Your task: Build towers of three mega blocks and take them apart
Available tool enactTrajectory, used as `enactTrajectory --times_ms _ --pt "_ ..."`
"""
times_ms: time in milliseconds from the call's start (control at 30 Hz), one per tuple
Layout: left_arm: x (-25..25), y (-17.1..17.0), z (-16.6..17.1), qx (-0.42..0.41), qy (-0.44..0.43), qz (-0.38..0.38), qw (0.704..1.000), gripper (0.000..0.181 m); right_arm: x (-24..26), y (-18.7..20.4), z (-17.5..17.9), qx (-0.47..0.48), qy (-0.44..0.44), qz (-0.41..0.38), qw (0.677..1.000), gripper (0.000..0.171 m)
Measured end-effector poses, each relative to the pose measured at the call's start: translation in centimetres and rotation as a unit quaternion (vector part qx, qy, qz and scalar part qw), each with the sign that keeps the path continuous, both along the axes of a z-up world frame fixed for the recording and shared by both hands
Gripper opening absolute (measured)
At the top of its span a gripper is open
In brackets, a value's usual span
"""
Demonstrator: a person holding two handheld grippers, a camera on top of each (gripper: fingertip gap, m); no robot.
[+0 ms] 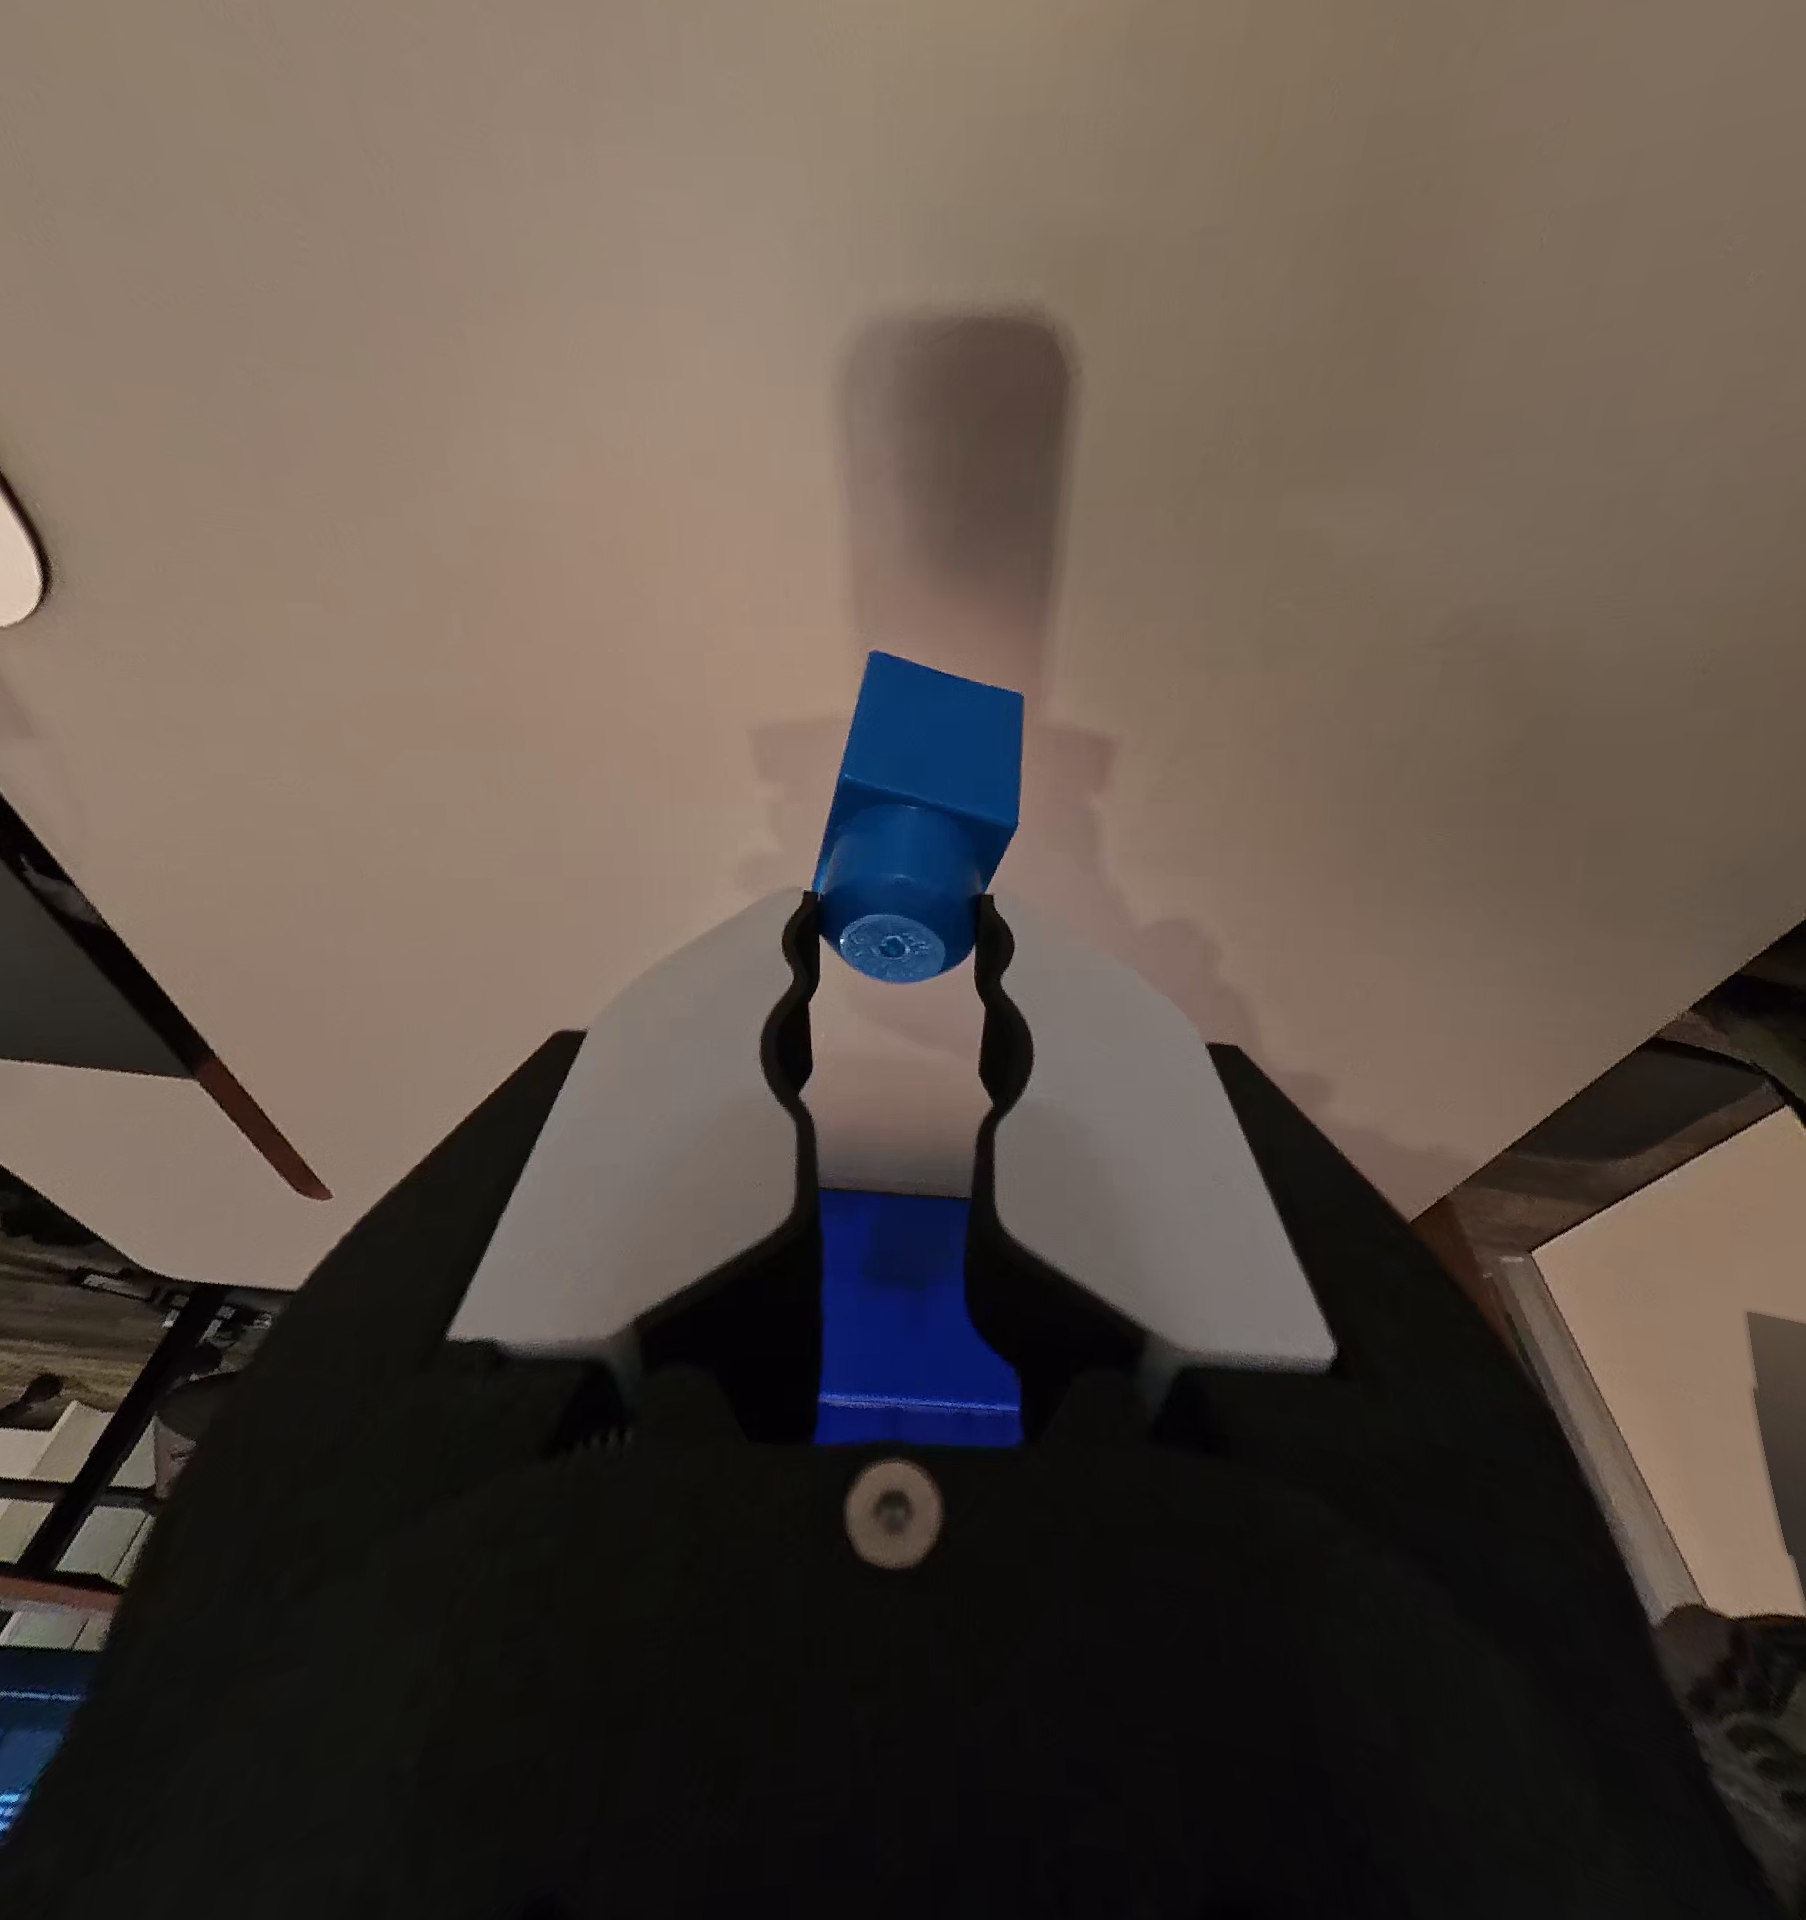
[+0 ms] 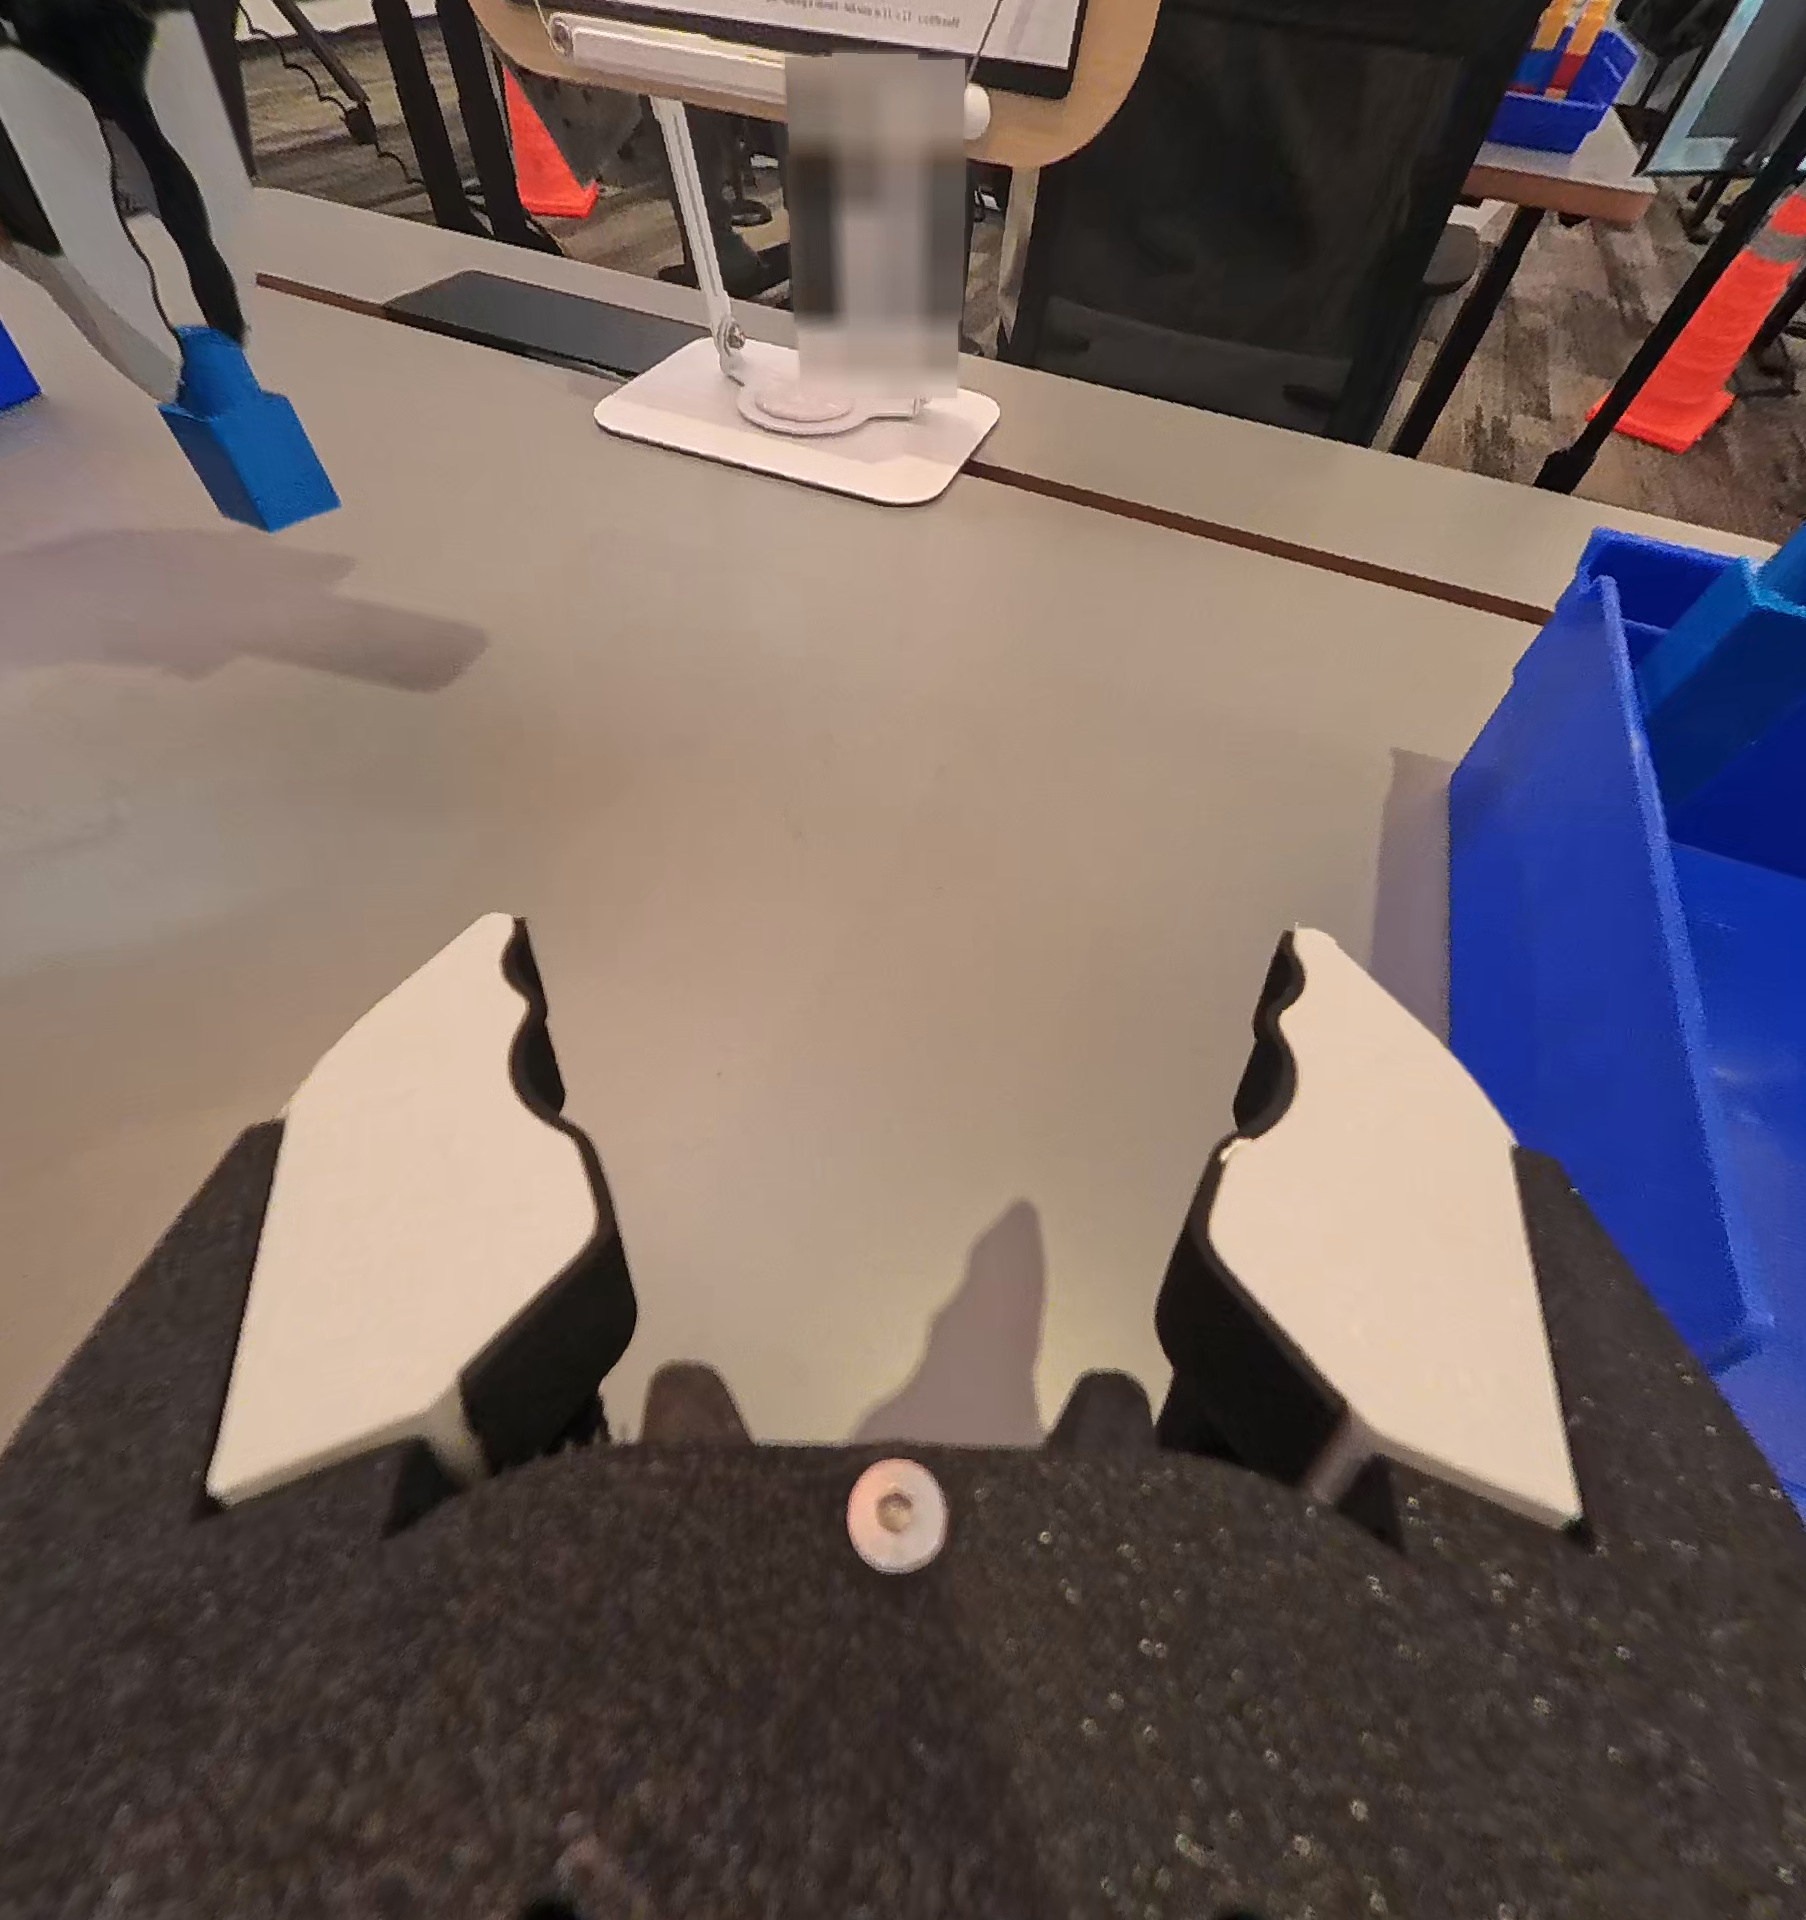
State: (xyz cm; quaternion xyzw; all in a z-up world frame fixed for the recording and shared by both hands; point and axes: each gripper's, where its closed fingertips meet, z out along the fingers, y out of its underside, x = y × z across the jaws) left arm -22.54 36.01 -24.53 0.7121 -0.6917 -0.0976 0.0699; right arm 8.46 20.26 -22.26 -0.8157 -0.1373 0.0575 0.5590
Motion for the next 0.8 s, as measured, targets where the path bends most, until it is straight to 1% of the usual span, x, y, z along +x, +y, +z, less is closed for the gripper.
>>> enactTrajectory --times_ms 367,533,800 --pt "1.3 -0.8 -3.0 -0.019 -0.004 0.031 0.999 0.028 -0.7 0.4 -0.3 -0.005 -0.002 0.008 1.000 0.127" --pt "1.2 -0.8 -4.1 -0.014 0.010 0.028 0.999 0.028 -0.8 0.3 -0.5 -0.007 -0.004 0.009 1.000 0.128" --pt "1.1 -1.1 -4.6 -0.022 0.017 0.032 0.999 0.028 -0.7 0.2 -0.5 -0.009 -0.005 0.007 1.000 0.128"
